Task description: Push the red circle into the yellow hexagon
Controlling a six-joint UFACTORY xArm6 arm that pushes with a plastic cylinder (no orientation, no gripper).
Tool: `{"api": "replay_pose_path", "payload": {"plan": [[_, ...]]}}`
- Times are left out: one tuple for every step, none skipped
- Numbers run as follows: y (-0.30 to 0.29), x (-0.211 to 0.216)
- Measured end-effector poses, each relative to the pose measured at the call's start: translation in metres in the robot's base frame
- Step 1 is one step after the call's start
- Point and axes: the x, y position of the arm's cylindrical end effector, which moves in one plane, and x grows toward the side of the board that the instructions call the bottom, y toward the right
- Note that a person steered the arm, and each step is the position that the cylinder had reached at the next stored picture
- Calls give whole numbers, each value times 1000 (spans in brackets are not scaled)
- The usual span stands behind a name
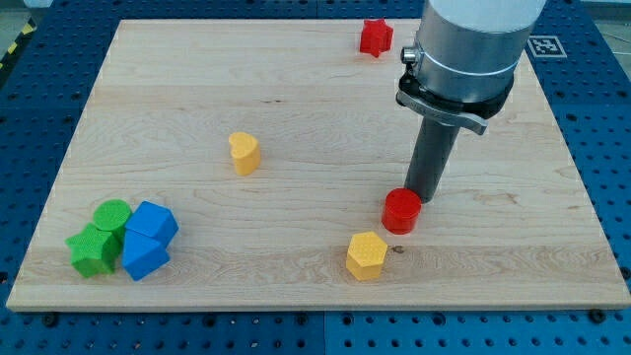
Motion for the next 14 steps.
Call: {"api": "replay_pose_path", "payload": {"plan": [[-20, -4], [-48, -13], [-38, -1], [-27, 13], [-27, 13], [-17, 13], [-7, 13], [5, 24], [5, 38], [5, 40], [8, 40], [17, 40], [18, 40], [31, 44]]}}
